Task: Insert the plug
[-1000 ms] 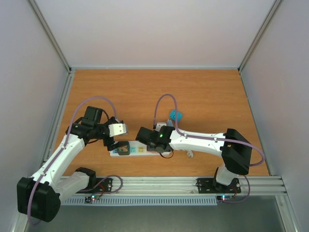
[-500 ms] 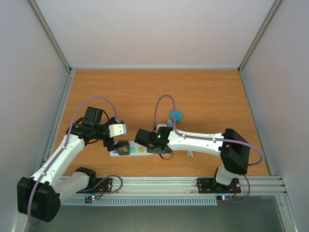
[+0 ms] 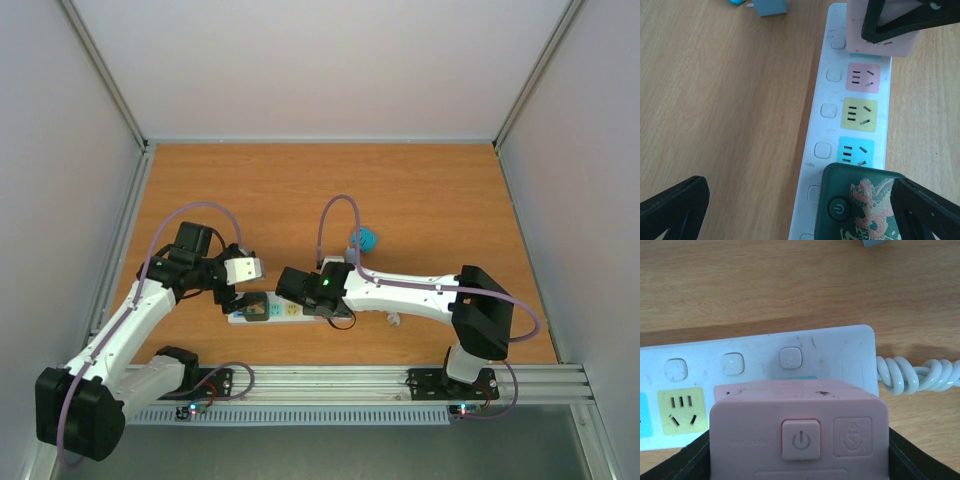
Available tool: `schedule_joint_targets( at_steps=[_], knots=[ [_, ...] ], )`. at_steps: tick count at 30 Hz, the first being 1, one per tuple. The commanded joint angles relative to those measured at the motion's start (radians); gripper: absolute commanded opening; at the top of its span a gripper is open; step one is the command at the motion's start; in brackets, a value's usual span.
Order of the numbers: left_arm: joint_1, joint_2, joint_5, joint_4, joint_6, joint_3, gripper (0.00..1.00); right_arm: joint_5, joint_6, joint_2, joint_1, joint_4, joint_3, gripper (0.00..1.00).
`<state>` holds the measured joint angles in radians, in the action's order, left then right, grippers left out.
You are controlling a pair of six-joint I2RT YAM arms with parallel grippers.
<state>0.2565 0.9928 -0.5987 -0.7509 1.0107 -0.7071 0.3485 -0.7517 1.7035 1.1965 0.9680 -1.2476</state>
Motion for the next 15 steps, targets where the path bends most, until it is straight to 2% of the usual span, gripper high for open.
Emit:
schedule_joint_targets(
  at_steps=[1, 15],
  knots=[
    [-0.007, -0.01, -0.004, 0.026, 0.002, 0.005, 1.0, -0.011, -0.06, 0.046, 0.009, -0.002, 0.015, 0.01],
    [-0.007, 0.003, -0.012, 0.026, 0.012, 0.004, 1.0, -0.05, -0.072, 0.096, 0.014, 0.029, 0.027, 0.01]
  ],
)
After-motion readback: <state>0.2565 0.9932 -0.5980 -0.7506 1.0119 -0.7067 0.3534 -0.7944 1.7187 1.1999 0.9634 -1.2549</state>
